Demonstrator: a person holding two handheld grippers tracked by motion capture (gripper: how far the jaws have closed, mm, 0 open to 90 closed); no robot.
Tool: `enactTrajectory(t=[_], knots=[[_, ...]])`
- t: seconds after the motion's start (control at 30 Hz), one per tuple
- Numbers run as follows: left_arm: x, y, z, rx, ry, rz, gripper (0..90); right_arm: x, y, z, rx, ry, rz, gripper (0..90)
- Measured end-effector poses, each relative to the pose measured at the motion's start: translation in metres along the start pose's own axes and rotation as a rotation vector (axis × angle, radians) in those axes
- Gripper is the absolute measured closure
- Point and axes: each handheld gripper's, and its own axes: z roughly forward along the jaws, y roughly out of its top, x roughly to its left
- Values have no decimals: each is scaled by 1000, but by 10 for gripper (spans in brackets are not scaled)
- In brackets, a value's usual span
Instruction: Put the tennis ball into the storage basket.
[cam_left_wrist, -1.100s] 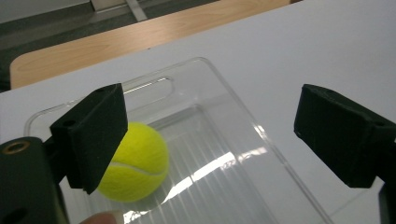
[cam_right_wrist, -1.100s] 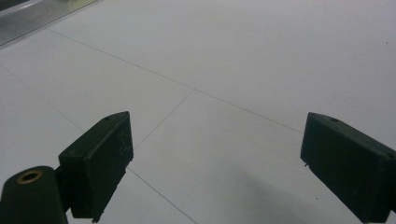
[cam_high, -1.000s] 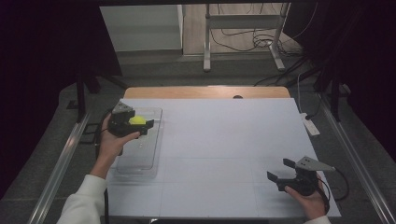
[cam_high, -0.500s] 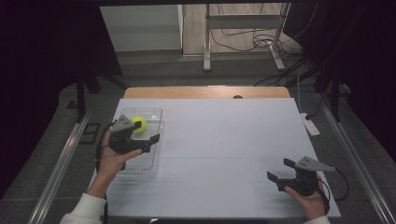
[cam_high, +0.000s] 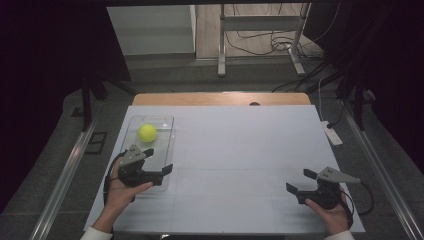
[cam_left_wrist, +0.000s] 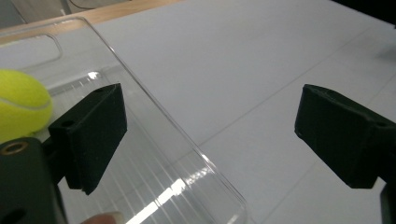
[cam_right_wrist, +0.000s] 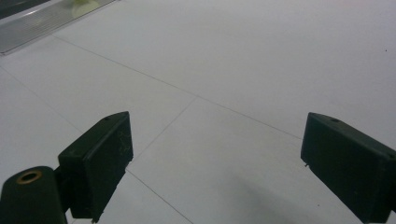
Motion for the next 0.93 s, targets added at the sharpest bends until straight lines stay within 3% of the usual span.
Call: enactTrajectory(t=[0.2,0.5,0.93], knots=[[-5,-12,-4,-6,17,21,105,0,2,2,-2,6,-5,96],[-4,-29,-4,17,42,21,104,1,5,5,-6,21,-14,97],[-2,-34,-3,18,47,16,100,3,8,4,-26,36,-24,95]])
